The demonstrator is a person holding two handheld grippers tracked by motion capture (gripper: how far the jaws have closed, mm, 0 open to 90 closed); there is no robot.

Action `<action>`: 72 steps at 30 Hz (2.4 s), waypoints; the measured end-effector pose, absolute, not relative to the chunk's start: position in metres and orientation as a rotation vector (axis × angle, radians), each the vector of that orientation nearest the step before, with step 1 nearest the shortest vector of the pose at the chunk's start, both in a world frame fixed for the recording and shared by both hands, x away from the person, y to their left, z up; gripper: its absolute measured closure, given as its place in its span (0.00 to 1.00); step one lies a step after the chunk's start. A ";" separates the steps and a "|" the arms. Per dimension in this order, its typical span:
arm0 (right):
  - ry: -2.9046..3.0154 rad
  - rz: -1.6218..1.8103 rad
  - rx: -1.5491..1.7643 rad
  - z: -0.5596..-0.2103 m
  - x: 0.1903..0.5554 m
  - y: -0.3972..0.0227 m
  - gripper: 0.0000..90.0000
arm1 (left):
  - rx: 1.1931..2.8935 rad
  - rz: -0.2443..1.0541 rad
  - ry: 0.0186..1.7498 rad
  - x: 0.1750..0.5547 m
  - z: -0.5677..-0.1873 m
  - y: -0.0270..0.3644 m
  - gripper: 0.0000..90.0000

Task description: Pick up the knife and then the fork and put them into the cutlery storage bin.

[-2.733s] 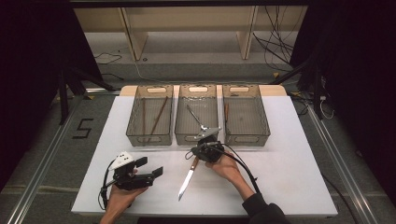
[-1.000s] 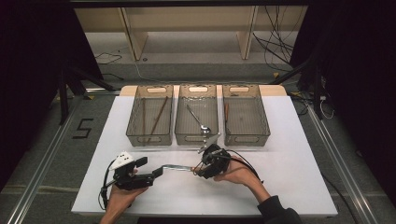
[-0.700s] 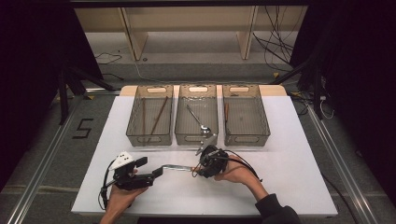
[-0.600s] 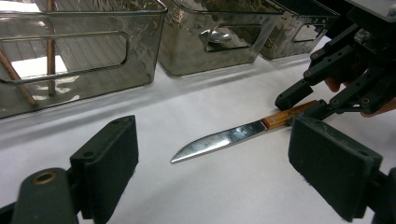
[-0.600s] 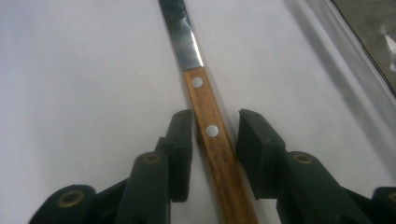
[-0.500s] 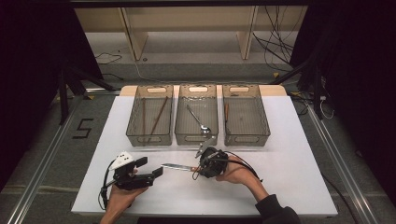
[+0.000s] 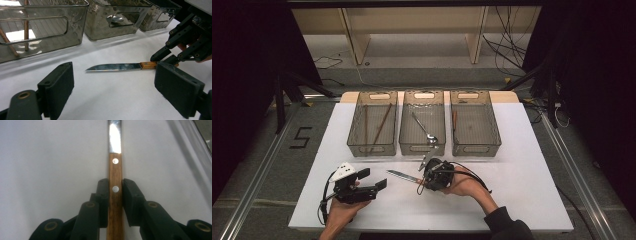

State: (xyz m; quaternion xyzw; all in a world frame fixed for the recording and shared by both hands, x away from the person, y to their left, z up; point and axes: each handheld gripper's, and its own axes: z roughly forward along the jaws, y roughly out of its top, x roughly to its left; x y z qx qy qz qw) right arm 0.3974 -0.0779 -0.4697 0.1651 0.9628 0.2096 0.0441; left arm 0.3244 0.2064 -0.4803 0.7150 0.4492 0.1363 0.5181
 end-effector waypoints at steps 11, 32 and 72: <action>2.925 0.637 0.509 -0.469 0.395 -0.077 0.85 | 1.712 0.325 1.082 0.325 -0.480 0.208 0.18; 2.803 0.998 0.606 -0.429 0.386 -0.115 0.85 | 1.699 0.332 1.080 0.324 -0.480 0.209 0.18; 2.245 1.068 1.333 -0.387 0.477 -0.218 0.85 | 1.695 0.337 1.064 0.324 -0.480 0.210 0.18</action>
